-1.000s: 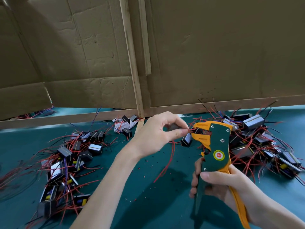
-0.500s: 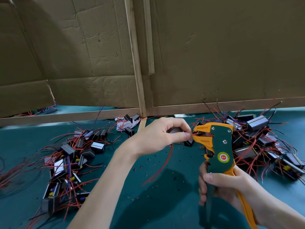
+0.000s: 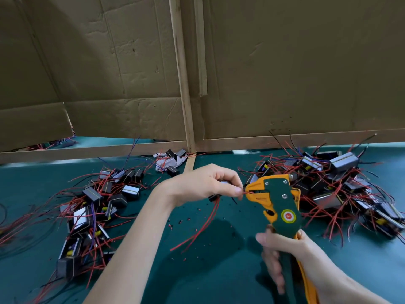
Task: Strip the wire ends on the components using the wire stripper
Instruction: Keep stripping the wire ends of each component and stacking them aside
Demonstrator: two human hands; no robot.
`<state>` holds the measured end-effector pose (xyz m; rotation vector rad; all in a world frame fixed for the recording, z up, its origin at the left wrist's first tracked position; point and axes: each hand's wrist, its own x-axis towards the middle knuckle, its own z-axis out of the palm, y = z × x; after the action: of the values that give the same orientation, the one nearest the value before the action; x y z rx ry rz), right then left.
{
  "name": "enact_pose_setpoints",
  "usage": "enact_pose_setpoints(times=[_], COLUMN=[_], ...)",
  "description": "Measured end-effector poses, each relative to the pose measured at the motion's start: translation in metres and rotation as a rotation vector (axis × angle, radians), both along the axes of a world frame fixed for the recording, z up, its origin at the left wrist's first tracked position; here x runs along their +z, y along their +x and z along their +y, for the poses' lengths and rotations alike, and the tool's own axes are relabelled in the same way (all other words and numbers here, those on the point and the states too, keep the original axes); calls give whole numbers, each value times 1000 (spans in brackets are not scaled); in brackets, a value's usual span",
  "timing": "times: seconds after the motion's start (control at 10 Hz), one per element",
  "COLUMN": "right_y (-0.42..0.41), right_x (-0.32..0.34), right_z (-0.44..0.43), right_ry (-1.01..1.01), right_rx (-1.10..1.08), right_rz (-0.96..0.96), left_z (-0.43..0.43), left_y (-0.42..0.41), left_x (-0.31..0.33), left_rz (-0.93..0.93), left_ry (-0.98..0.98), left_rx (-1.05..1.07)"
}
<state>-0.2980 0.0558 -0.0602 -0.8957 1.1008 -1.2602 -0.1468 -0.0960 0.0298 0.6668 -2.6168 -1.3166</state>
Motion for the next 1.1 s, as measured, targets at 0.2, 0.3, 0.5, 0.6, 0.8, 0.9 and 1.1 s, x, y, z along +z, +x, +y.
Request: enact_pose_setpoints(times=[0.2,0.3,0.5,0.6,0.8,0.9,1.1], right_y=[-18,-30,-38,-41,-42,-42,-42], right_x=[1,-3,-8,-6,-8,-11,-12], right_z=[-12,-17,-22,-21,-21,-24,-26], right_ry=[-18,-12,89,94,103,125,119], right_rx=[125,51,-89,-104,-95,-120,-97], right_rz=[-377,-431,-493,-517,-529,-539,-528], left_z=[-14,-13,3,16,36,21,-60], left_y=[-1,-19,-106,-153,-174,-146,-41], left_x=[-9,-9,13,25,18,7,-17], left_rz=[98,267,590,717,464,337,-10], left_ry=[-24,-102,-207,-80,131,5,-347], left_rx=[200,320,476,557,122,66,665])
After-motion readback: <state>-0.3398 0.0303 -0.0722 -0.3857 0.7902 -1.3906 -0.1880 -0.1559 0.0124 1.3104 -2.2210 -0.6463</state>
